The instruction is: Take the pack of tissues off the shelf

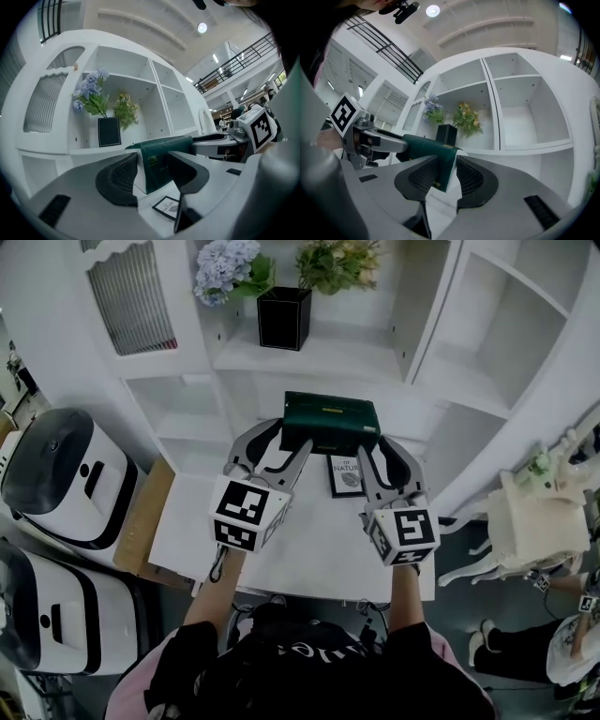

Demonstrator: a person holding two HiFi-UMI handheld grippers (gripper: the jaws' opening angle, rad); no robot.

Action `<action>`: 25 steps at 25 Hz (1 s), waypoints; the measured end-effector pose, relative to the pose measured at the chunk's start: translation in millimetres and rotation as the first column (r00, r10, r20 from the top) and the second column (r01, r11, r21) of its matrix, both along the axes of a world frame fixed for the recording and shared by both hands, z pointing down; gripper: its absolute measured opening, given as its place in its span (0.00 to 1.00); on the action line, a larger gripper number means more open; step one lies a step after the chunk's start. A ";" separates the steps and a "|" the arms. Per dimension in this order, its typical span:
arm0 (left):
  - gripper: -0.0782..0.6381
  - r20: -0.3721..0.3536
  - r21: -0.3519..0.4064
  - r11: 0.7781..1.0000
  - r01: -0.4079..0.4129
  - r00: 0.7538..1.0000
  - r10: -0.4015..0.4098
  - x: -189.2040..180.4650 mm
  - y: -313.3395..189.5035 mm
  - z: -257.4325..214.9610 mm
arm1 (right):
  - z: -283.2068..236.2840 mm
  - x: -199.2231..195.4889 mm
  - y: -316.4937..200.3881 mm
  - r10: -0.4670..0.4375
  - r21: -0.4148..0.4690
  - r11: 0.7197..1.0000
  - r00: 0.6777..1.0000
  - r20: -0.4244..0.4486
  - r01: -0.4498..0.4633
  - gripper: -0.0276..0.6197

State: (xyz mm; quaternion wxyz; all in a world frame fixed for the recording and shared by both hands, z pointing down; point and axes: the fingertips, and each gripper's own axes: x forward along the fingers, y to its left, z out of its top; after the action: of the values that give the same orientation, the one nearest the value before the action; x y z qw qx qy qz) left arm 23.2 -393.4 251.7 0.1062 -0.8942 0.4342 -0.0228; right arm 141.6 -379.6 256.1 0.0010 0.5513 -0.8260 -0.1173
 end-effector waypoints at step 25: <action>0.40 -0.009 -0.307 0.935 0.177 0.982 -0.189 -1.4 132.4 147.0 | 143.9 1.8 114.8 -0.157 -0.266 0.951 0.987 0.021 0.157 0.27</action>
State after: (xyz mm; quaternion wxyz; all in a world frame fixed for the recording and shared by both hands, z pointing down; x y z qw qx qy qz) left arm 21.8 -261.1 398.8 -0.0442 -0.8558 0.5089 -0.0823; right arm 143.4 -264.8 400.0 0.0660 0.4787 -0.8755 -0.0051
